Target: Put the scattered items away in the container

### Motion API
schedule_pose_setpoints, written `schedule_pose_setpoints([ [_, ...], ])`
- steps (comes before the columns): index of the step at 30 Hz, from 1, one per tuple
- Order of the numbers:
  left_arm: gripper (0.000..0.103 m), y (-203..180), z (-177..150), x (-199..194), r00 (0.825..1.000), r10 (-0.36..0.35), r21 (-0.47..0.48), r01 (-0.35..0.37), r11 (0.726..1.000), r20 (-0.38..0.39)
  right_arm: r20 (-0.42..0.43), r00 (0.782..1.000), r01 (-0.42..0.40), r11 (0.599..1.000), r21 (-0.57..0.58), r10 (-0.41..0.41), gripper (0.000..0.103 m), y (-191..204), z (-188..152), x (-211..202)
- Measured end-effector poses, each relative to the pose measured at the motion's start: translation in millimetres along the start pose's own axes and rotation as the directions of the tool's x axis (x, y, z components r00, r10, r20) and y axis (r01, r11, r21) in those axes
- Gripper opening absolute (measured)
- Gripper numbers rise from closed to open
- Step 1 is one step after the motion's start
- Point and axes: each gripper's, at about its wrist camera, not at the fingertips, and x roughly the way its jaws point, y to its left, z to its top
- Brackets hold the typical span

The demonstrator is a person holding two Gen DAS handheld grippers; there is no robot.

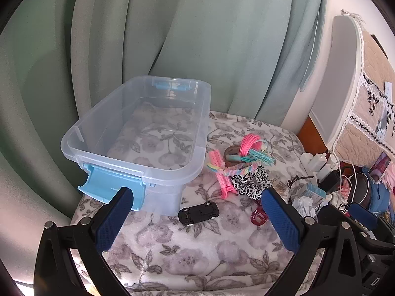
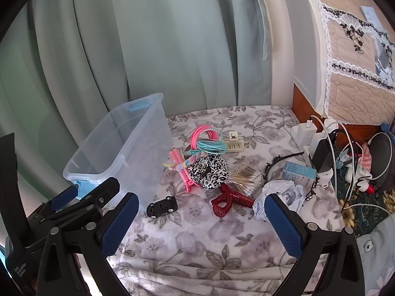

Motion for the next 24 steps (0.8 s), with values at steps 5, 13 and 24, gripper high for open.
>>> schedule_pose_setpoints([
  [5, 0.103, 6.2, 2.1, -4.1, 1.000, 0.001, -0.020, -0.001, 1.000, 0.009, 0.012, 1.000, 0.014, 1.000, -0.021, -0.014, 0.103, 11.0, 2.4, -4.3],
  [13, 0.103, 10.3, 3.7, -7.9, 1.000, -0.012, -0.036, 0.013, 0.999, 0.012, 0.010, 1.000, 0.021, 0.999, -0.032, -0.021, 0.103, 15.3, 1.7, -5.6],
  [24, 0.103, 9.3, 3.0, -8.7, 1.000, -0.005, -0.032, 0.005, 0.999, 0.013, 0.013, 1.000, 0.028, 0.999, -0.043, -0.028, 0.103, 18.8, 3.9, -6.2],
])
